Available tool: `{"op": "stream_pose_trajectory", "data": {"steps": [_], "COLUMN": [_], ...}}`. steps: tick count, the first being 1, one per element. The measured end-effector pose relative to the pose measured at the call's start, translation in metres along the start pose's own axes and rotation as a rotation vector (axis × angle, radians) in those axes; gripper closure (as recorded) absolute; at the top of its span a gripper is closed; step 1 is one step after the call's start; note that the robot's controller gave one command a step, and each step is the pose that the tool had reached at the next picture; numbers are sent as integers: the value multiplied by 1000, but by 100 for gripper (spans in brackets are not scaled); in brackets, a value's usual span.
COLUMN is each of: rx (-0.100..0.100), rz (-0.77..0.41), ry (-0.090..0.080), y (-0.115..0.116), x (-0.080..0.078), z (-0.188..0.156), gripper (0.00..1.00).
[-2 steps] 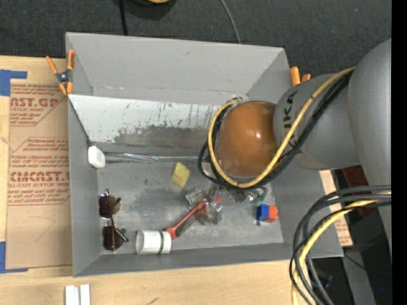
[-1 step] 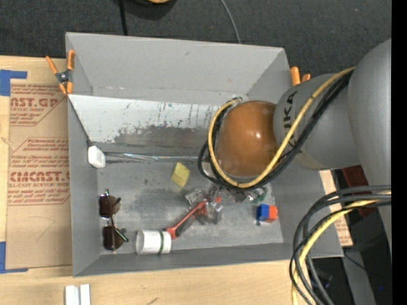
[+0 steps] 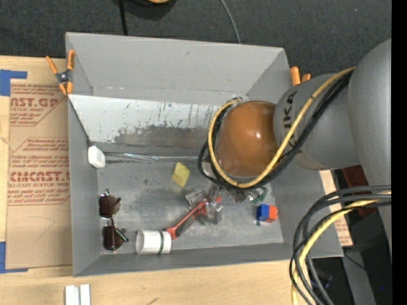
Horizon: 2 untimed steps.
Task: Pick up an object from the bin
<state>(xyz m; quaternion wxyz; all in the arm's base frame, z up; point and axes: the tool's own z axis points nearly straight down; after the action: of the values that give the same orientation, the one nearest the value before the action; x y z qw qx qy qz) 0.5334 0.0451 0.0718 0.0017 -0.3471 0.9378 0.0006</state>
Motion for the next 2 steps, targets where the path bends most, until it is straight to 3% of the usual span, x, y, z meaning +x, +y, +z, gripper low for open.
{"op": "stream_pose_trajectory", "data": {"steps": [2], "rx": [0], "rz": [0], "ry": [0], "y": [0], "x": [0], "z": [0], "gripper": [100]}}
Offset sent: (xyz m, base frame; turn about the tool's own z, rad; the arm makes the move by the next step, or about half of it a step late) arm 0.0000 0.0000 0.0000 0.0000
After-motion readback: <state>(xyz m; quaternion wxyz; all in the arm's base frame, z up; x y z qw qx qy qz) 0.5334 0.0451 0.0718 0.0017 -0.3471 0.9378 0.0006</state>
